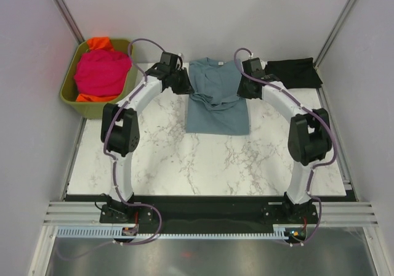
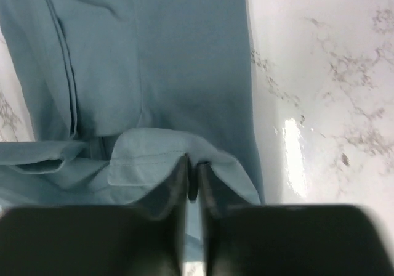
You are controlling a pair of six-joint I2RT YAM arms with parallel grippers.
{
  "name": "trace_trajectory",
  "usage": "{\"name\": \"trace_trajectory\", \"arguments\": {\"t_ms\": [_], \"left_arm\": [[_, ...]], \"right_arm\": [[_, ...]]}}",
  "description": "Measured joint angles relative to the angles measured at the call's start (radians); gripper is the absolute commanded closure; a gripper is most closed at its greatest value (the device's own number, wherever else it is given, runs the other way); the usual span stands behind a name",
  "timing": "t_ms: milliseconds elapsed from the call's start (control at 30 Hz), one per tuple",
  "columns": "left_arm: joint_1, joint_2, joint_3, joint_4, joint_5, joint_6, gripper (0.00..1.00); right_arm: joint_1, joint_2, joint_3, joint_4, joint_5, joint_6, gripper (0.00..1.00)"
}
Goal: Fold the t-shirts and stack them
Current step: Fold the tshirt
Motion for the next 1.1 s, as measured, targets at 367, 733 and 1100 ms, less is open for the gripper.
{"name": "trace_trajectory", "arguments": {"t_ms": [367,733,1100], "left_arm": [[0.136,0.401,0.553,-0.204,0.112,0.01,0.12],[0.147,-0.25,-0.287,-0.018,0.095,0.009,0.16],[0.077,-0.383,-0.838,0.316,0.211,-0.077,0.2]], "right_arm": [[-0.16,0.368,0.44,-0.072,-0.086,-0.019,0.14],[-0.228,-0.158,-0.344,0.097,-0.312,-0.025,0.13],[-0.182,-0.258,-0.699,0.289,-0.489,0.013,0.22]]}}
